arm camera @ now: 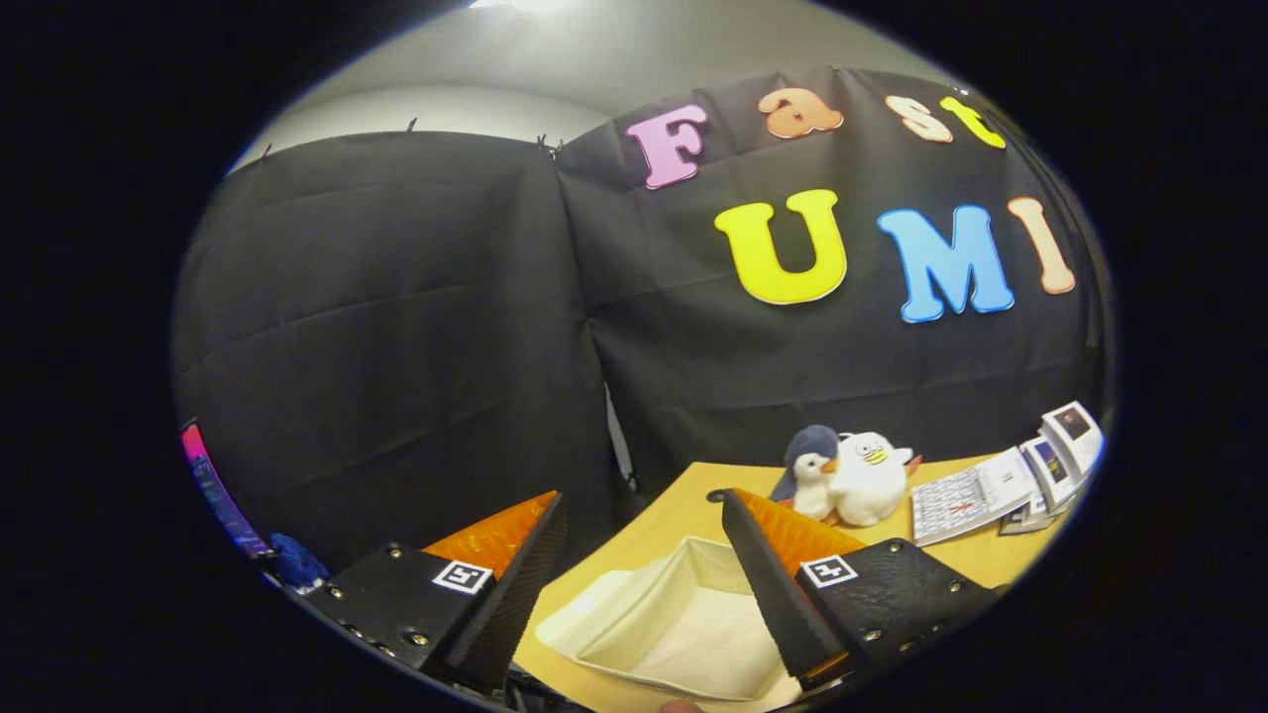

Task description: Open the storage box then place both shoes into the box .Put the left shoe in first, then the right shoe, with the right side of both shoes facing outward in a uniform manner.

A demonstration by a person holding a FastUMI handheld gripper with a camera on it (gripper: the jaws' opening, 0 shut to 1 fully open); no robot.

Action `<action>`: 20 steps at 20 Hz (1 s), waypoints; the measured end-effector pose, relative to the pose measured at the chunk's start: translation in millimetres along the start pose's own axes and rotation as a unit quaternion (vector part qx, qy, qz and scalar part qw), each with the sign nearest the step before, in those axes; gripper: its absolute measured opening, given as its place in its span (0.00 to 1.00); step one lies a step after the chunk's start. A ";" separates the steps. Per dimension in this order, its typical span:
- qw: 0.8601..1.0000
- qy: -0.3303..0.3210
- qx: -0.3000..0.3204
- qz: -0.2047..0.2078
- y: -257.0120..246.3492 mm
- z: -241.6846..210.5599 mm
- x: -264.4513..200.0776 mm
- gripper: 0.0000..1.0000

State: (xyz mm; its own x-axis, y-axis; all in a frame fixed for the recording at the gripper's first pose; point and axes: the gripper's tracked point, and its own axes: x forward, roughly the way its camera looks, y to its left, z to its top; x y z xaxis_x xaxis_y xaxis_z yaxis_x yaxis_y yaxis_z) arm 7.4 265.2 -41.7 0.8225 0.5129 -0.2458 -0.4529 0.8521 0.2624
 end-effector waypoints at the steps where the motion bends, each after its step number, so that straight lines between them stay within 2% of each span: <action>1: 1.000 -0.001 -0.009 -0.011 -11.5 -1.2 -5.3 0.98; 11: 0.991 0.019 -0.032 -0.132 -140.7 -37.7 -51.1 0.98; 20: 0.981 0.092 0.010 -0.171 -206.7 -113.9 -72.6 0.98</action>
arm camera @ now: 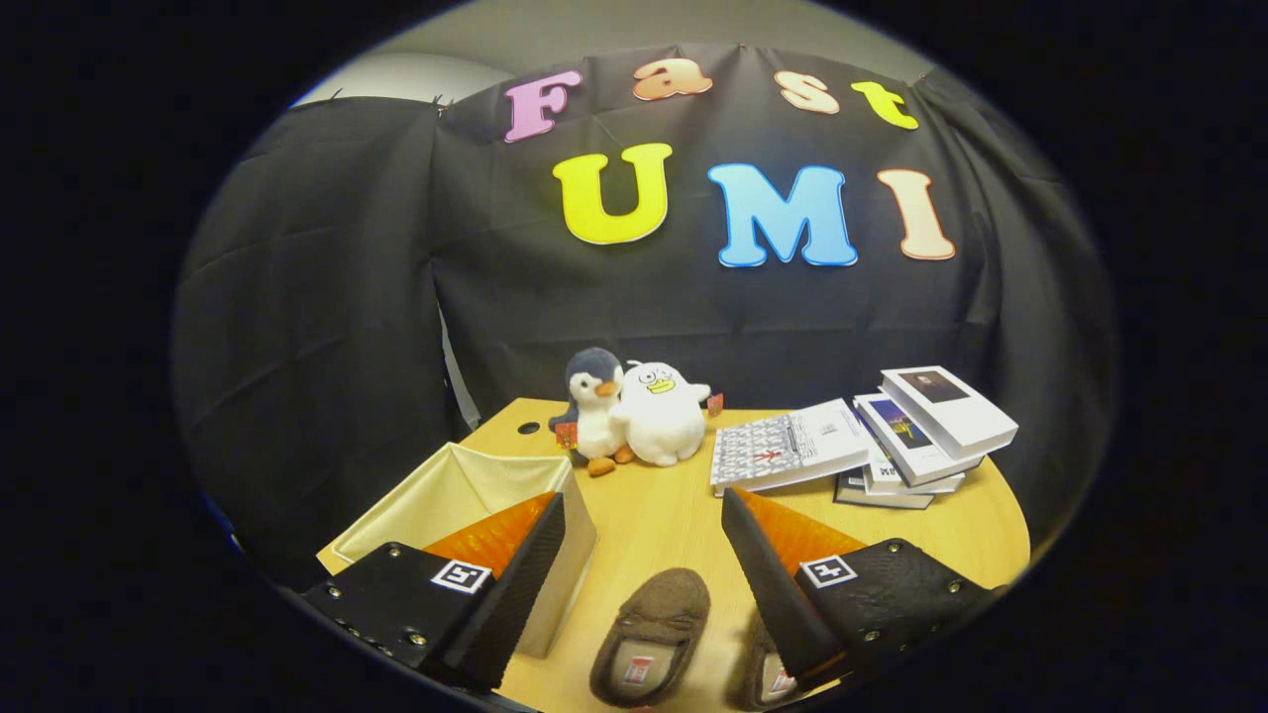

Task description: Open the storage box then place both shoes into the box .Put the left shoe in first, then the right shoe, with the right side of both shoes facing outward in a uniform manner.

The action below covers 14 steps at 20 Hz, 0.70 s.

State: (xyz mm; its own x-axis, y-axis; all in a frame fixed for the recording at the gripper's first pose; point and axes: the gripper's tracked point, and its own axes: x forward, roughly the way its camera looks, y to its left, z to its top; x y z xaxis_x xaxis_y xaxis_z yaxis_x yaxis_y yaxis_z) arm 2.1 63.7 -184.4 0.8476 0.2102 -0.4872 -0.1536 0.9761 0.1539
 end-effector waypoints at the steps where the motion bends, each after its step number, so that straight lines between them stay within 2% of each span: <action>1: 1.000 0.011 0.002 -0.002 -5.2 -10.8 1.5 0.98; 14: 0.987 0.159 0.011 -0.015 -31.2 -147.2 18.1 0.98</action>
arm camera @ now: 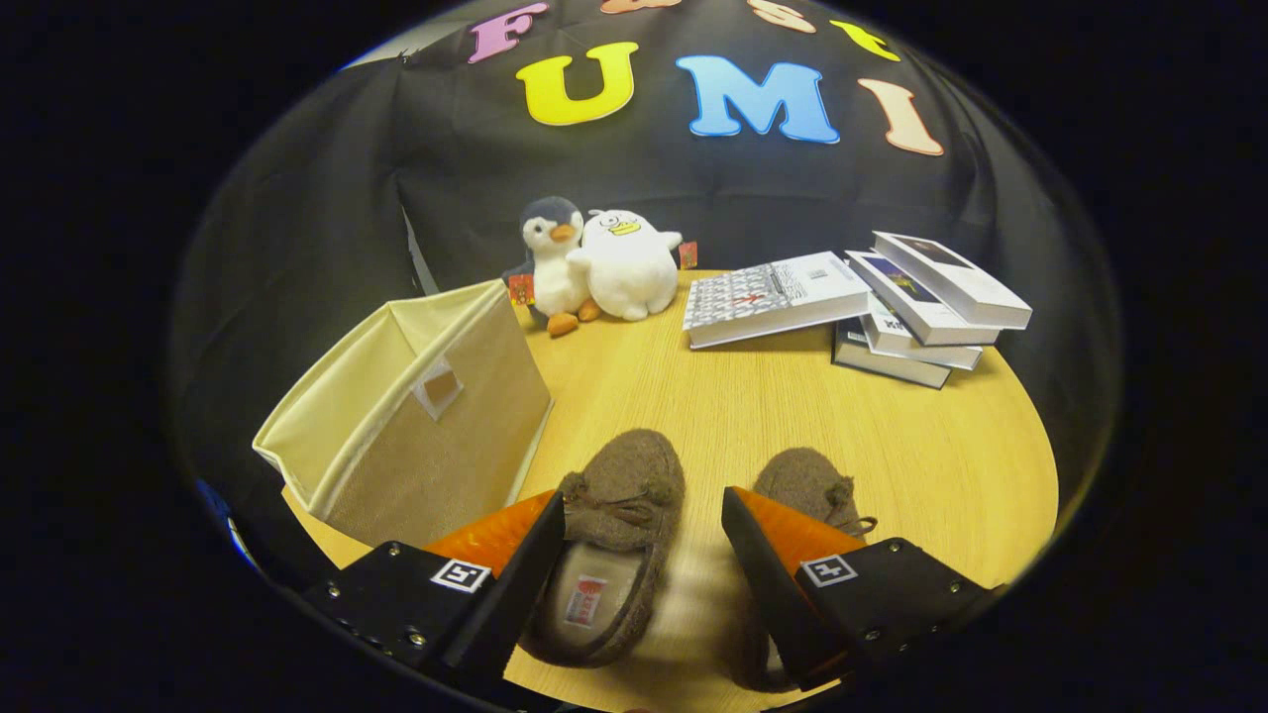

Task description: Open the storage box then place both shoes into the box .Put the left shoe in first, then the right shoe, with the right side of both shoes facing outward in a uniform manner.

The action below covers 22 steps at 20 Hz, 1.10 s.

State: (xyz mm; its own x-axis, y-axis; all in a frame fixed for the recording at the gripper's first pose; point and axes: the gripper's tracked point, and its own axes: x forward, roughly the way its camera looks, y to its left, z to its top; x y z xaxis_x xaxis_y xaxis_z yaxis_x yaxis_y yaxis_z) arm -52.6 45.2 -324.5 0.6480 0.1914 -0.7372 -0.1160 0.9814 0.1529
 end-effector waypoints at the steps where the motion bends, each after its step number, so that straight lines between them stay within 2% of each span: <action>1: 1.000 0.010 -0.003 -0.002 -0.9 -7.3 3.7 0.98; 8: 0.998 0.065 0.028 0.004 -2.1 -43.1 21.8 0.97; 11: 0.997 0.081 0.016 0.005 -1.0 -53.5 27.1 0.94; 12: 0.996 0.088 0.014 0.006 -0.8 -57.1 27.1 0.83; 15: 0.995 0.097 0.036 0.007 3.3 -59.8 34.2 0.81; 17: 0.991 0.113 0.071 0.006 6.7 -62.5 34.7 0.39; 19: 0.989 0.107 0.100 -0.014 -3.1 -55.1 36.7 0.36; 20: 0.986 0.116 0.121 -0.013 -0.7 -58.1 36.0 0.03; 22: 0.981 0.113 0.160 -0.006 4.0 -47.1 30.6 0.03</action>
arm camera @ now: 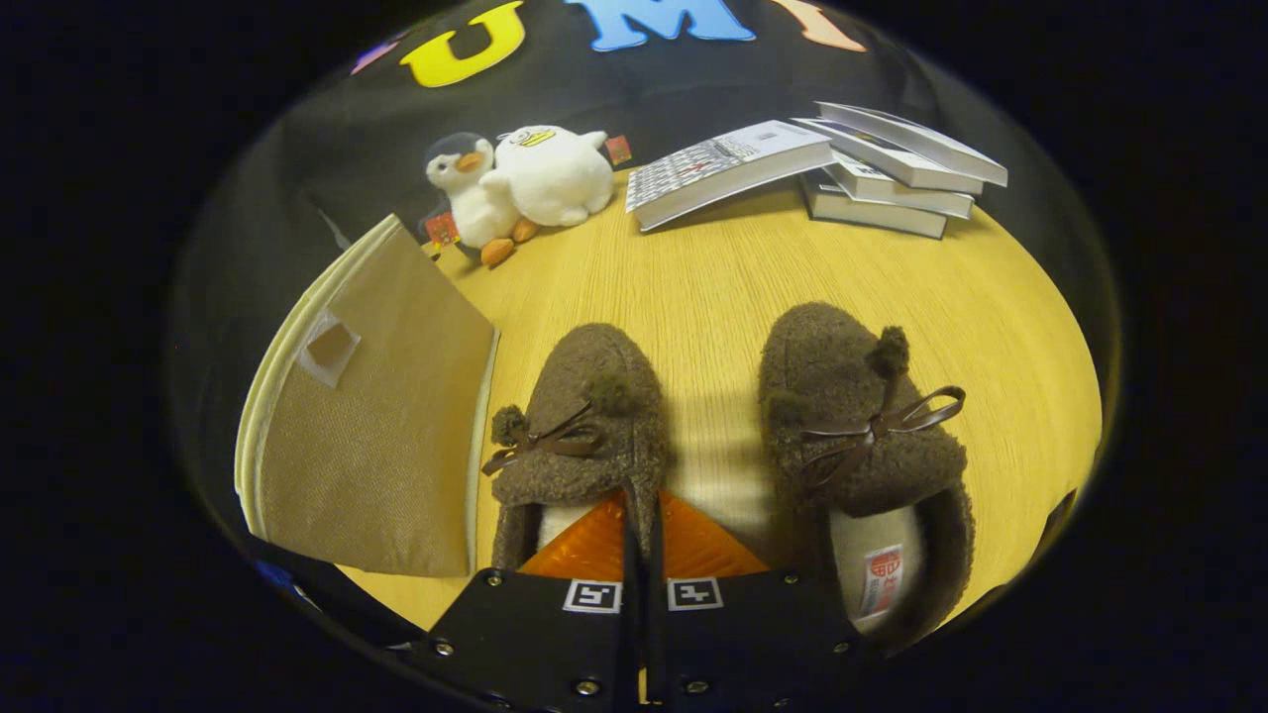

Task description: Open the storage box then place both shoes into the box .Put the left shoe in first, then the right shoe, with the right side of both shoes facing outward in a uniform manner.

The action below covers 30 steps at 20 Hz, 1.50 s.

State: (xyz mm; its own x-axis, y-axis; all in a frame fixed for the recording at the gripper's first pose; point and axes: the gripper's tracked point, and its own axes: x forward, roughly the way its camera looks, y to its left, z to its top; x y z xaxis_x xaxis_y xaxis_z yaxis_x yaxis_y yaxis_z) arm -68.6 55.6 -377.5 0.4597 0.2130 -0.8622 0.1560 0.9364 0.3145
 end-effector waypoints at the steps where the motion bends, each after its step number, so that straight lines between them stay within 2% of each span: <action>1: 1.000 -0.005 0.015 0.002 2.0 6.5 -4.4 0.03; 9: 0.992 -0.036 0.106 0.064 47.8 68.4 -49.6 0.03; 18: 0.983 -0.080 0.114 0.118 128.4 125.2 -89.7 0.02; 24: 0.982 -0.077 0.098 0.145 192.8 121.1 -81.6 0.03; 30: 0.983 -0.060 0.089 0.148 237.4 100.2 -53.3 0.03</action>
State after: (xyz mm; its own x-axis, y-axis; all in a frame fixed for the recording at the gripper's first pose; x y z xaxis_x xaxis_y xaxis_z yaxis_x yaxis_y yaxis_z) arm 31.5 238.6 -217.1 0.6067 0.4247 -0.6720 0.1444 0.7723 0.6186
